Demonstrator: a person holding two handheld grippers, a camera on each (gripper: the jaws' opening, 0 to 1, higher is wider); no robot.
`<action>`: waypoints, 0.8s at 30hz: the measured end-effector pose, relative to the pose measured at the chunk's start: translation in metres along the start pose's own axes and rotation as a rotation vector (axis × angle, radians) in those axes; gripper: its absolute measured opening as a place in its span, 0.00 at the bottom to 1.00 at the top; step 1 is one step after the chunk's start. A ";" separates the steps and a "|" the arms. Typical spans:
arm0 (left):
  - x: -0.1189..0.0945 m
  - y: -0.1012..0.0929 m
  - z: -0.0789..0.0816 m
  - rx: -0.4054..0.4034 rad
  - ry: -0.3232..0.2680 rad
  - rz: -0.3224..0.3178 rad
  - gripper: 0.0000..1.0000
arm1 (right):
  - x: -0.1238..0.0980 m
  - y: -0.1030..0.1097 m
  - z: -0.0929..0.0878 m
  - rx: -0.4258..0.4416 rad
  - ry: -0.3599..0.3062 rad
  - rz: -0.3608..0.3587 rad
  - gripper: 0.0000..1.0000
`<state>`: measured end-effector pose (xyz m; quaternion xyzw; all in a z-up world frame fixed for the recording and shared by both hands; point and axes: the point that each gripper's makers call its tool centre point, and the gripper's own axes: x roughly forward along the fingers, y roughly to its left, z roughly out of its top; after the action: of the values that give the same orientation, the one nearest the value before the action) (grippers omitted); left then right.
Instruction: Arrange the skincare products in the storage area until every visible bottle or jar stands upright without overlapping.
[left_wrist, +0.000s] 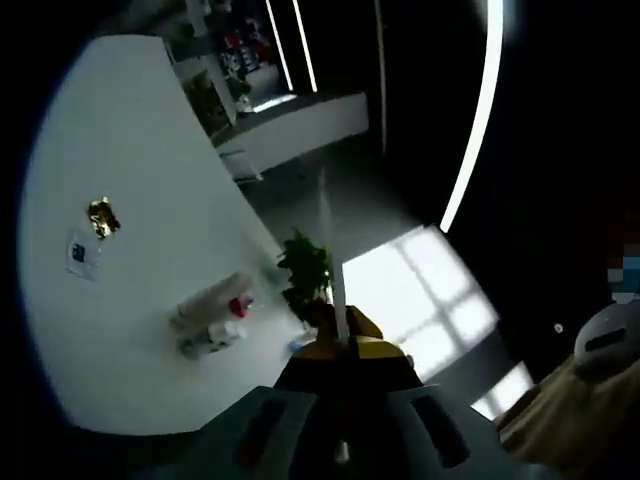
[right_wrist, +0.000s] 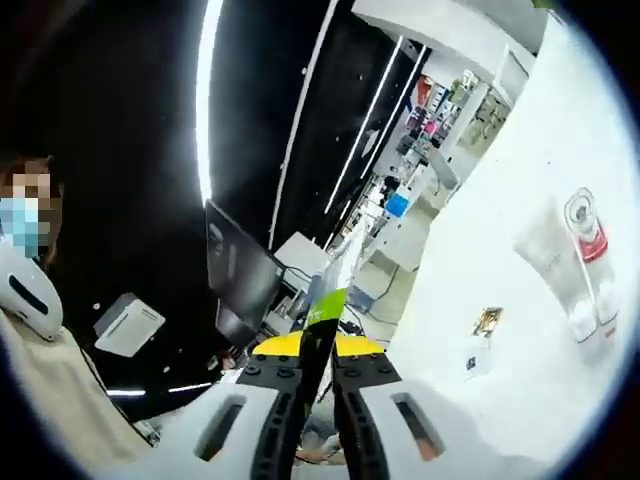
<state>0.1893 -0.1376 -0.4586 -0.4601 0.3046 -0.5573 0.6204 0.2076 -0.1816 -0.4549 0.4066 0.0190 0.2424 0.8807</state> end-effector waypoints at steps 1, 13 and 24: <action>0.000 0.000 0.000 0.000 0.002 0.001 0.00 | 0.000 0.000 0.001 -0.017 -0.005 -0.001 0.17; 0.004 0.018 -0.003 -0.074 -0.013 0.014 0.00 | -0.016 -0.009 -0.001 -0.227 0.049 -0.045 0.48; 0.015 0.052 -0.011 -0.138 -0.012 0.080 0.00 | -0.037 -0.036 -0.018 -0.323 0.160 -0.185 0.88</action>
<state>0.2035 -0.1570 -0.5089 -0.4928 0.3567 -0.5068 0.6107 0.1856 -0.2051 -0.4991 0.2360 0.0873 0.1920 0.9486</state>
